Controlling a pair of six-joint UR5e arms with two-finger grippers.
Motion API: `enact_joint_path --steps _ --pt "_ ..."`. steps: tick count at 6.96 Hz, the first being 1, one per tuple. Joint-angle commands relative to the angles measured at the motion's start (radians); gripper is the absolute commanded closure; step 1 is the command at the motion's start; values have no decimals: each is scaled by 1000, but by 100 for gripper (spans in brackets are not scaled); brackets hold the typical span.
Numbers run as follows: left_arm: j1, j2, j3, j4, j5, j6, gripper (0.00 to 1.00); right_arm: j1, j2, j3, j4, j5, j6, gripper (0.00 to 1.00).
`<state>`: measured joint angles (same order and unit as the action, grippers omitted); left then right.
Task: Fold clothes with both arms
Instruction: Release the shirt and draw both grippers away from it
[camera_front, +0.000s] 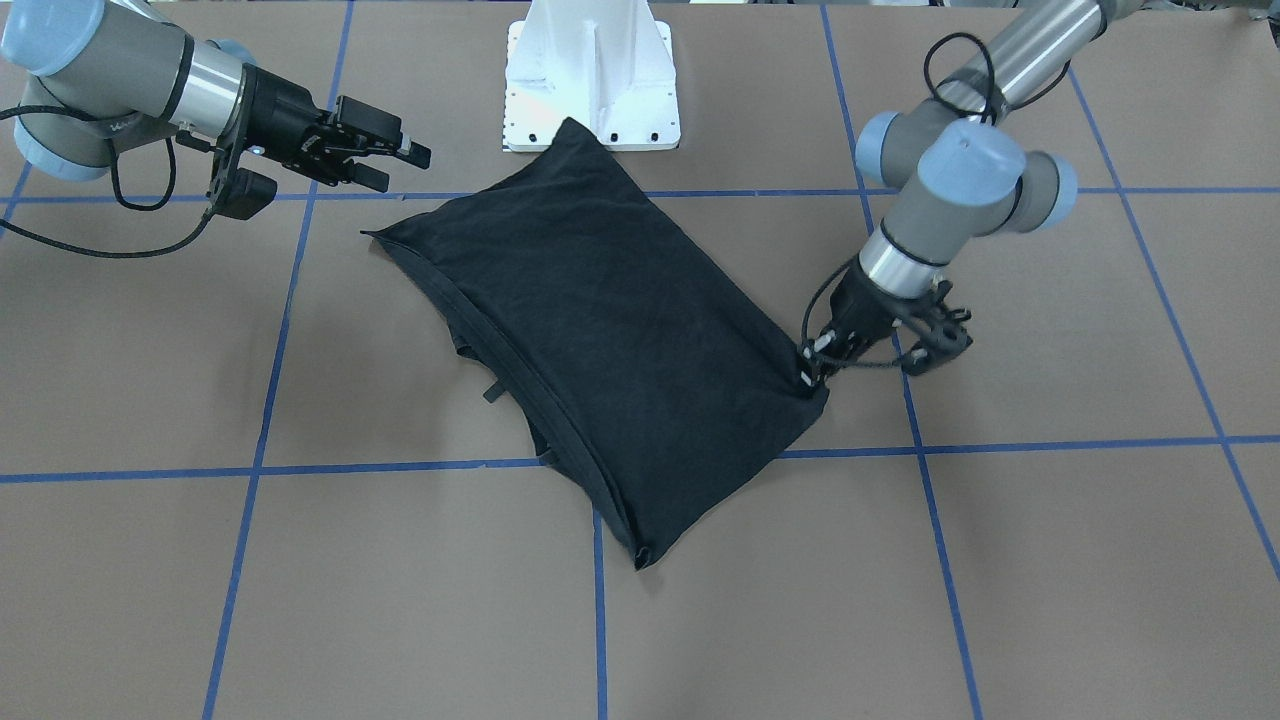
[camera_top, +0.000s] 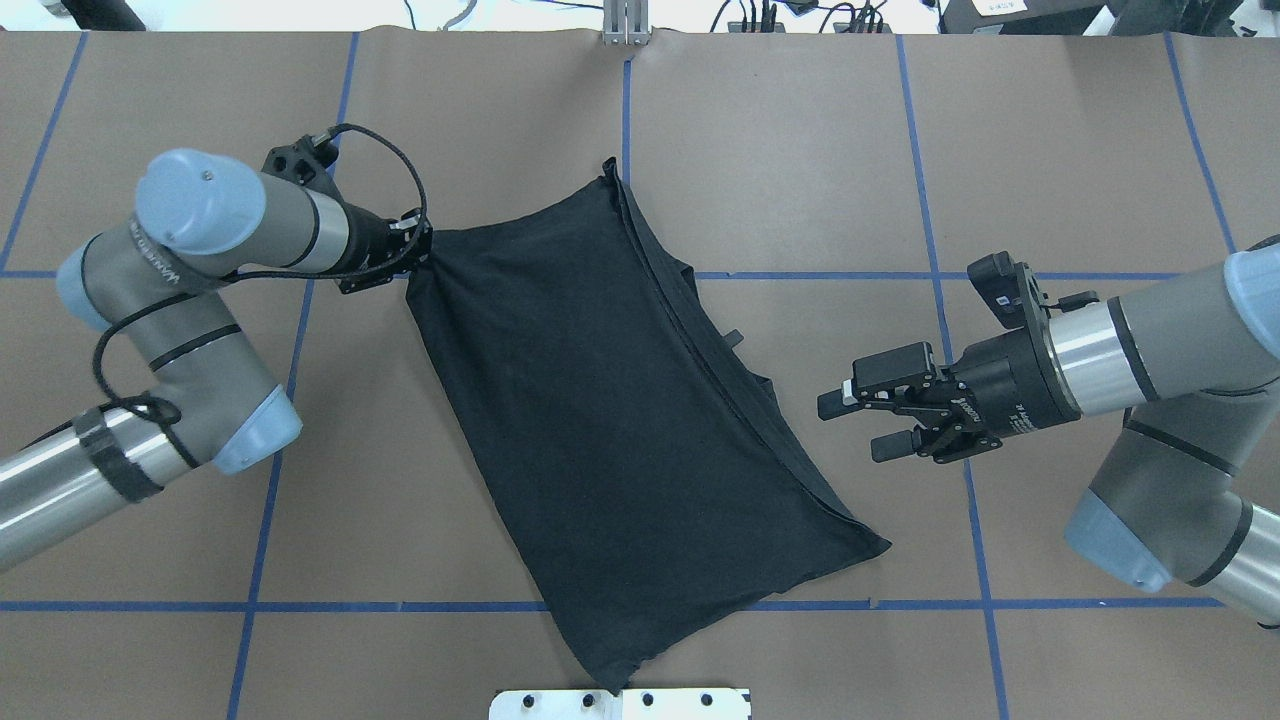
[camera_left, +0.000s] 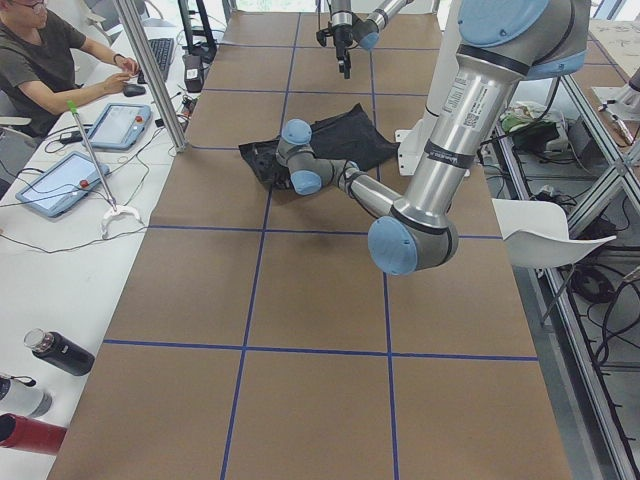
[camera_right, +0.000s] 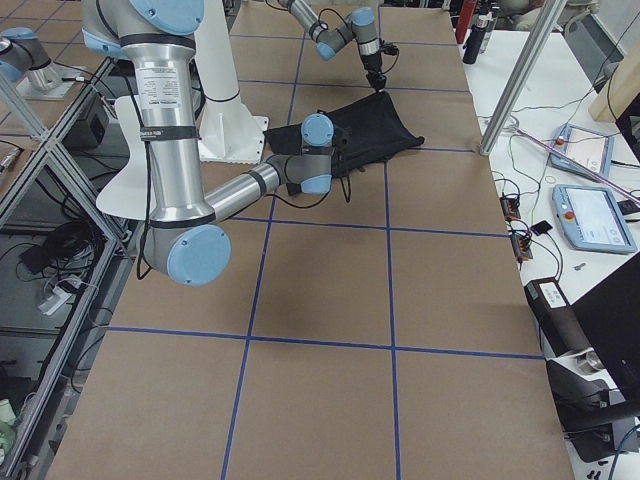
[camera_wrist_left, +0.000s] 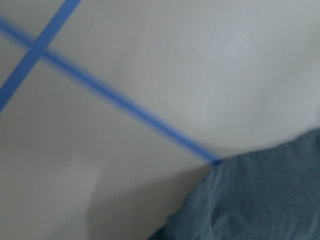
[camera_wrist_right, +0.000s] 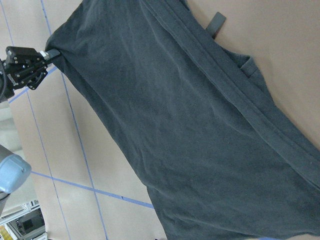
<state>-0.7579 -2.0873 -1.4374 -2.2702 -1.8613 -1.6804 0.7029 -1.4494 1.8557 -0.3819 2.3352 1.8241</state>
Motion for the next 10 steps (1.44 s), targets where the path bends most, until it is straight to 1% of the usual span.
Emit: enact_joint_path --steps 1,2,3,4,6,7,8,9,10 --pt "-34 -170 163 -17 52 19 100 23 -2 -1 0 0 -3 0" --pt "-34 -234 278 -113 92 19 100 36 -3 -1 0 0 -5 0" --pt "-32 -276 375 -212 137 19 100 47 -5 -1 0 -2 -5 0" --pt "-32 -287 423 -230 155 50 100 53 -5 -4 0 -4 -5 0" --pt "-34 -284 430 -230 157 68 100 66 -5 -6 0 -4 -6 0" --pt "-38 -283 428 -230 155 70 29 81 -11 -6 -2 -4 -29 0" --pt "-46 -281 414 -232 155 99 0 86 -12 -6 -9 -5 -63 0" --pt "-70 -269 376 -226 145 102 0 98 -6 -4 -62 -5 -106 0" --pt "-86 -245 321 -221 136 103 0 98 0 -4 -121 -11 -197 0"
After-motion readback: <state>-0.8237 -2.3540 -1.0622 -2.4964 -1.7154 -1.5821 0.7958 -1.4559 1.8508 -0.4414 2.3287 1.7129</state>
